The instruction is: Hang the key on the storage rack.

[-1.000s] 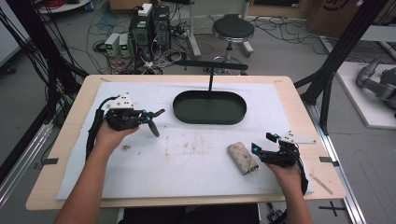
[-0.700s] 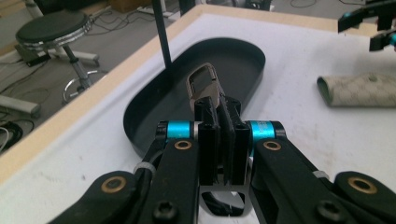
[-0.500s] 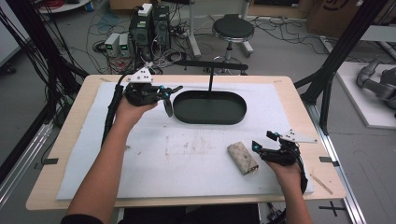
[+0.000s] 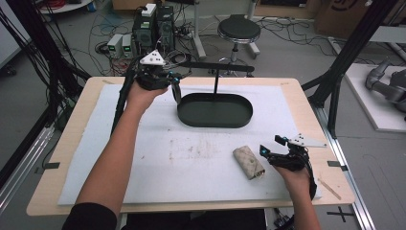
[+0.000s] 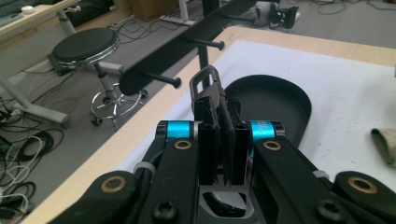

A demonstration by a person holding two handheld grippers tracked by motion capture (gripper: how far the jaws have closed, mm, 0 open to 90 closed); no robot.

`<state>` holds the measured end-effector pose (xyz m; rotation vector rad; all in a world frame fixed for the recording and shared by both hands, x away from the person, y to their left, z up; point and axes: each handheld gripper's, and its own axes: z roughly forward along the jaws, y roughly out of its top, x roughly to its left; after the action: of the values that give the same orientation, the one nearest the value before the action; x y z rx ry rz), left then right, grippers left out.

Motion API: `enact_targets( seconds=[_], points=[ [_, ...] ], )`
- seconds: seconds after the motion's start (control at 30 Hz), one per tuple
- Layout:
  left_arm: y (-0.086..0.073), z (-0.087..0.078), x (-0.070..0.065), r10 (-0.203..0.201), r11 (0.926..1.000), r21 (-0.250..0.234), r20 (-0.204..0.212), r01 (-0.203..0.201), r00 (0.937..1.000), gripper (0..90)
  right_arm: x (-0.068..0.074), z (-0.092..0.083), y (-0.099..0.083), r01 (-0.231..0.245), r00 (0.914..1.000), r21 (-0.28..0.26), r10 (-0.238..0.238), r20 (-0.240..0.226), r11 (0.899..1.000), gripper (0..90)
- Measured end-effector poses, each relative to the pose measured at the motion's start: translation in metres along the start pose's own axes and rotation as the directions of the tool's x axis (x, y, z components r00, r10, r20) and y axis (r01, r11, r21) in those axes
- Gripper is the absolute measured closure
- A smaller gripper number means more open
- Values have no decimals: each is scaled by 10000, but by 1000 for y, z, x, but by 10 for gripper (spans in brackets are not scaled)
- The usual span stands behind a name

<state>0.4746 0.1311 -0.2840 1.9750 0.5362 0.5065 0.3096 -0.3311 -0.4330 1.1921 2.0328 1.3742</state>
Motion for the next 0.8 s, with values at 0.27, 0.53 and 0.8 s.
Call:
enact_targets(
  seconds=[0.27, 0.53, 0.8],
  points=[
    [10, 15, 9, 188, 9994, 308, -377, -176, 9991, 860, -2, -2, -1, -30, 9999, 10, 29, 113, 10000, 174],
    [-3, 36, 3, 406, 9949, 932, -294, -377, 9987, 867, -5, -5, -4, -97, 9998, 33, 96, 177, 9999, 174],
    [-1, 49, -1, 510, 9926, 1115, -231, -481, 9984, 870, -4, -4, -4, -106, 9998, 45, 105, 150, 9999, 174]
  ],
)
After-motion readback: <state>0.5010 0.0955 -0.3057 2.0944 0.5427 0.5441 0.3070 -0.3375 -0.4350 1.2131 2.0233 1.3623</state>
